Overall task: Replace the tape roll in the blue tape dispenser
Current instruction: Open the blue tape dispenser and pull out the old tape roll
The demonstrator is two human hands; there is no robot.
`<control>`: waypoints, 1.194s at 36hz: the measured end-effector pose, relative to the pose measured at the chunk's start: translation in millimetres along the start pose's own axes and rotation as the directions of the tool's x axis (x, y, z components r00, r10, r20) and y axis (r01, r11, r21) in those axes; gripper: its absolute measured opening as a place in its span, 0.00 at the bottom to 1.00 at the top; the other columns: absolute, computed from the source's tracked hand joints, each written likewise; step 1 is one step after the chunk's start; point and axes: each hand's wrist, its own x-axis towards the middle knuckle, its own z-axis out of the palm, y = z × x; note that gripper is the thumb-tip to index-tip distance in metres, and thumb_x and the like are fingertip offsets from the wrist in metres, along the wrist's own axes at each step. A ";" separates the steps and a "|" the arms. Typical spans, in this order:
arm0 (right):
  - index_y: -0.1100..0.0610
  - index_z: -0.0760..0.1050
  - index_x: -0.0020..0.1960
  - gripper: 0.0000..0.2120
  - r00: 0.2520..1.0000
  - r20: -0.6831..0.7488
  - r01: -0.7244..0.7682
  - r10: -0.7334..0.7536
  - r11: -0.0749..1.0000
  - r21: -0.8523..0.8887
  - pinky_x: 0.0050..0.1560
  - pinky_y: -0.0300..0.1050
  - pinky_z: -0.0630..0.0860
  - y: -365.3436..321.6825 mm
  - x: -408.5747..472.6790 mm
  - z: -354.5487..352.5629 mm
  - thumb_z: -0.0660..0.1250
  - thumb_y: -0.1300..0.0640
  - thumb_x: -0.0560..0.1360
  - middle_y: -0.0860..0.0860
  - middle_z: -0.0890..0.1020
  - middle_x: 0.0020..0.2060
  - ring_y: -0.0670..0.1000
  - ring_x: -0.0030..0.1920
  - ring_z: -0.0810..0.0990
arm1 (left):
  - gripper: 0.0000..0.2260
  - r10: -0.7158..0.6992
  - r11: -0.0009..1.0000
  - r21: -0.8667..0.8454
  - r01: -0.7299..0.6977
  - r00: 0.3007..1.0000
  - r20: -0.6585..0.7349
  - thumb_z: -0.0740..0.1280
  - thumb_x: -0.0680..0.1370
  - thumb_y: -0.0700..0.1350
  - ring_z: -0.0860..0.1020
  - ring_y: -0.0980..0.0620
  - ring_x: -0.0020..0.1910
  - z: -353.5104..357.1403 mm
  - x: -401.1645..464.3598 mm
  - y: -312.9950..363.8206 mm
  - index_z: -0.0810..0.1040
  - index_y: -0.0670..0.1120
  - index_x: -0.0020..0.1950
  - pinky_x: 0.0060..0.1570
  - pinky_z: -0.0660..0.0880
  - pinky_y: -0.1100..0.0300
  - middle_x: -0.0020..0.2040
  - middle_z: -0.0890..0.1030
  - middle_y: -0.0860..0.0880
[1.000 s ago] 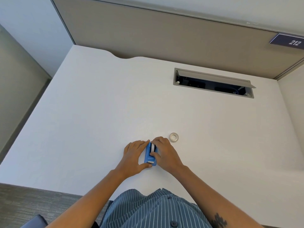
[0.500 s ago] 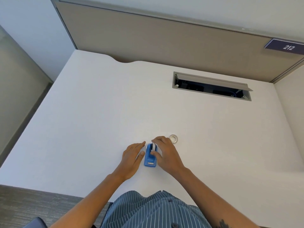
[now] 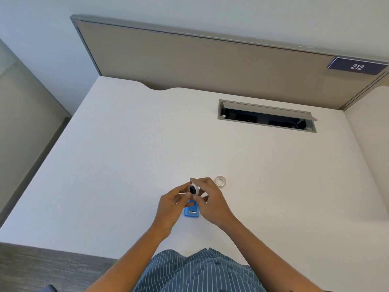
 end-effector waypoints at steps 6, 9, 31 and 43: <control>0.55 0.77 0.74 0.25 0.999 -0.025 -0.040 0.042 0.996 0.082 0.53 0.33 0.79 -1.4 -4.6 -1.8 0.68 0.71 0.81 0.49 0.79 0.61 0.48 0.61 0.81 | 0.08 0.018 1.000 -0.024 -0.019 0.999 -0.046 0.74 0.81 0.45 0.88 0.45 0.53 0.9 -2.3 4.3 0.84 0.51 0.60 0.56 0.86 0.46 0.55 0.88 0.49; 0.51 0.79 0.73 0.22 0.997 -0.038 -0.063 0.069 0.987 0.146 0.54 0.37 0.81 -2.5 -6.6 -1.6 0.72 0.64 0.81 0.46 0.79 0.61 0.46 0.61 0.81 | 0.07 0.019 1.000 -0.024 -0.020 0.999 -0.036 0.74 0.80 0.44 0.88 0.45 0.52 1.5 -3.1 5.8 0.84 0.50 0.58 0.57 0.85 0.46 0.55 0.88 0.48; 0.54 0.86 0.64 0.14 0.985 -0.137 -0.078 0.106 0.978 0.192 0.54 0.55 0.86 2.2 -6.1 -1.6 0.73 0.64 0.81 0.51 0.81 0.55 0.54 0.54 0.85 | 0.09 0.078 0.997 -0.011 -0.080 0.988 -0.133 0.75 0.79 0.41 0.88 0.48 0.53 16.2 -9.9 8.6 0.88 0.52 0.57 0.57 0.85 0.53 0.53 0.90 0.50; 0.55 0.87 0.63 0.13 0.976 -0.198 -0.053 0.084 0.986 0.155 0.53 0.50 0.86 2.6 -7.7 1.3 0.73 0.64 0.81 0.51 0.81 0.54 0.52 0.53 0.85 | 0.08 0.132 0.991 0.023 -0.131 0.974 -0.184 0.74 0.80 0.41 0.88 0.48 0.52 25.4 -12.0 3.9 0.87 0.50 0.57 0.54 0.85 0.56 0.51 0.89 0.51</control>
